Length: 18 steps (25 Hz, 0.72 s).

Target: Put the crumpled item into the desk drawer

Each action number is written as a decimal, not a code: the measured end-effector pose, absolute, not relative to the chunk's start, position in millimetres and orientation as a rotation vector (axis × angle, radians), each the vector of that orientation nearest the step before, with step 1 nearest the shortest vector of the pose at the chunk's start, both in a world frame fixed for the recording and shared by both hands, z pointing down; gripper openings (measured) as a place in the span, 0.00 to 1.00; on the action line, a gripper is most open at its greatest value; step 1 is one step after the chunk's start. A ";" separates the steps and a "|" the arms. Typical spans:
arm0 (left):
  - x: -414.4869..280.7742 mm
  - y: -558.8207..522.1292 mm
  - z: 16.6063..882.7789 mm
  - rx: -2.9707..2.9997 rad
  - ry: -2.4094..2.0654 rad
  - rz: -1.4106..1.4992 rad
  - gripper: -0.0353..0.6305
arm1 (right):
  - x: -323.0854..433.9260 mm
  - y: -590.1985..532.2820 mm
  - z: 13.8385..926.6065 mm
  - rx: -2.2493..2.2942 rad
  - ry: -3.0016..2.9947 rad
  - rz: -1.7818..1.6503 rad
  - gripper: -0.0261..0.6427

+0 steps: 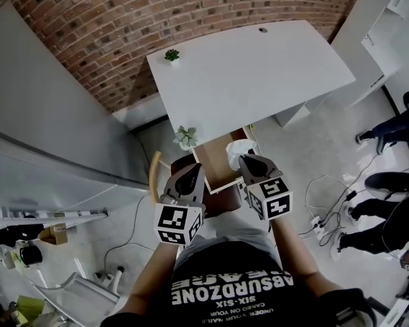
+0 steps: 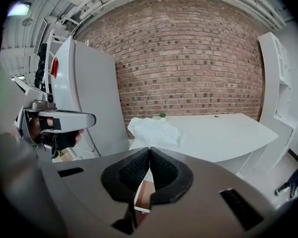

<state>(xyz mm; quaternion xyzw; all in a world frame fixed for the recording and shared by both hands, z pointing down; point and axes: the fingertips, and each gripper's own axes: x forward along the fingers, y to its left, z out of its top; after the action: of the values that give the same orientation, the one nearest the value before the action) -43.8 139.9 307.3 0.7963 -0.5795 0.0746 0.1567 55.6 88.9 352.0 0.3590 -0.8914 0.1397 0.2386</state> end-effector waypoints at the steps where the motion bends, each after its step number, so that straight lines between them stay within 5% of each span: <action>1: -46.0 136.0 308.0 2.275 -1.663 0.215 0.06 | 53.6 84.4 354.4 0.972 -2.439 0.382 0.04; 18: -53.3 96.3 363.7 2.184 -1.586 0.305 0.06 | 42.2 52.7 410.4 0.787 -2.345 0.440 0.04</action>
<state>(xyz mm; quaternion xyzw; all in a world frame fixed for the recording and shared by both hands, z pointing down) -53.3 96.3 363.7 0.7859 -0.5708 0.1098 0.2109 42.2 52.7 410.4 0.2980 -0.8875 0.1667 0.3096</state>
